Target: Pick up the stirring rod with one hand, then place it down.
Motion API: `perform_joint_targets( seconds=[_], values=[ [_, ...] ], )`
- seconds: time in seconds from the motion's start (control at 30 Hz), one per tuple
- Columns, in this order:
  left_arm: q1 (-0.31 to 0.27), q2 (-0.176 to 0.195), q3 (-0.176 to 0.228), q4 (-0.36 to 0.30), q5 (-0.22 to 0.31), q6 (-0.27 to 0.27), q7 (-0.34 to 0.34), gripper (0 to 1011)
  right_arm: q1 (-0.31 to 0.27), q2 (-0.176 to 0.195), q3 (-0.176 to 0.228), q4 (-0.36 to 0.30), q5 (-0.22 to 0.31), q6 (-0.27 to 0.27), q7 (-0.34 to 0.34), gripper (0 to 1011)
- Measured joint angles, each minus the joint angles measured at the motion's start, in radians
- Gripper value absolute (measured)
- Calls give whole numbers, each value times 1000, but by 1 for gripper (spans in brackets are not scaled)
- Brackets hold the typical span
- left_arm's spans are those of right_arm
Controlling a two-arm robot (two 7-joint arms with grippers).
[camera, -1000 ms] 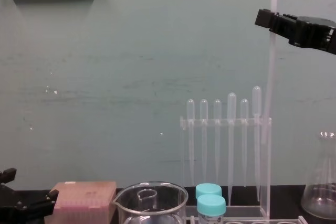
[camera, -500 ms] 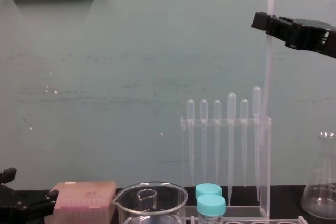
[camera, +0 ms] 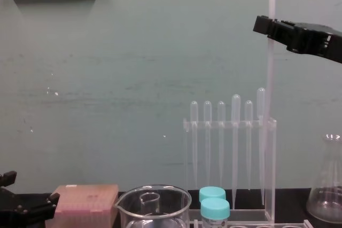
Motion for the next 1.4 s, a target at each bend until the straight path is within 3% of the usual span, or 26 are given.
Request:
perform_joint_targets(
  seconds=[1.4],
  values=[
    [0,0,0,0,0,0,0,1000,-4,7,-13,15,15,0,25,71]
  ],
)
